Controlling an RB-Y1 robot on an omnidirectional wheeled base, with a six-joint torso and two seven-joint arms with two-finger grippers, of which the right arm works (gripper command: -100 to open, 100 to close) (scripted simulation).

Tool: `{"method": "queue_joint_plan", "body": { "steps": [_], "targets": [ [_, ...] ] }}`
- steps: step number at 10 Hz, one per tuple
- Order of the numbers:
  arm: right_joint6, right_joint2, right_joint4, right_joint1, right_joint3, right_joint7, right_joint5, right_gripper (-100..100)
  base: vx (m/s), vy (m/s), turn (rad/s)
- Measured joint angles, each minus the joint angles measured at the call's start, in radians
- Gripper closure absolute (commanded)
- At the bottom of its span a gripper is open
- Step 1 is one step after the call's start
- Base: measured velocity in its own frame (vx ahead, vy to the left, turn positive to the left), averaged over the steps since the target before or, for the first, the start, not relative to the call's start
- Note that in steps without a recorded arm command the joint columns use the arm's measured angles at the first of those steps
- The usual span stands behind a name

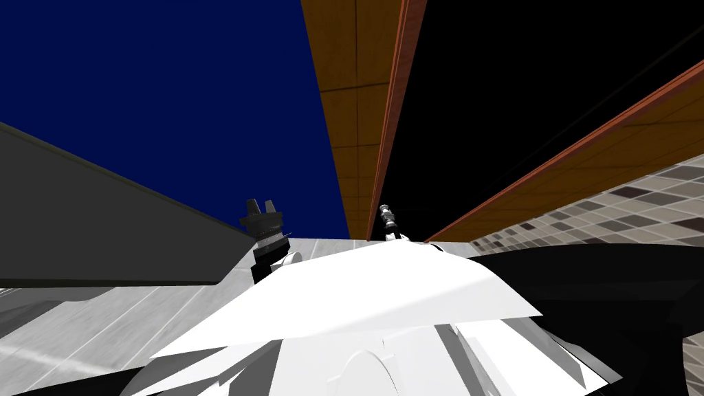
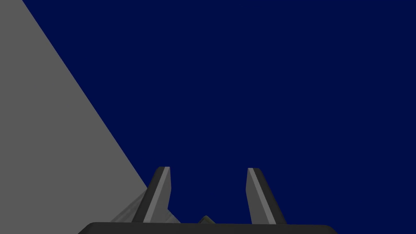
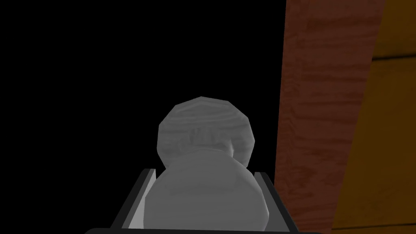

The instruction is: Pull the door open

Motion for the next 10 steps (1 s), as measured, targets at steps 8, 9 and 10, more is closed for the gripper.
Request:
{"method": "queue_joint_plan", "body": {
  "steps": [8,9,10],
  "targets": [
    [0.017,-0.009,-0.041,0.023,0.010,-0.198,-0.031,100,-0.014,0.002,0.027],
    [0.008,-0.010,-0.024,0.016,0.011,-0.206,-0.032,100,-0.009,-0.002,0.026],
    [0.004,-0.012,-0.021,0.015,0.011,-0.224,-0.036,100,-0.016,-0.002,0.045]
  ]
}}
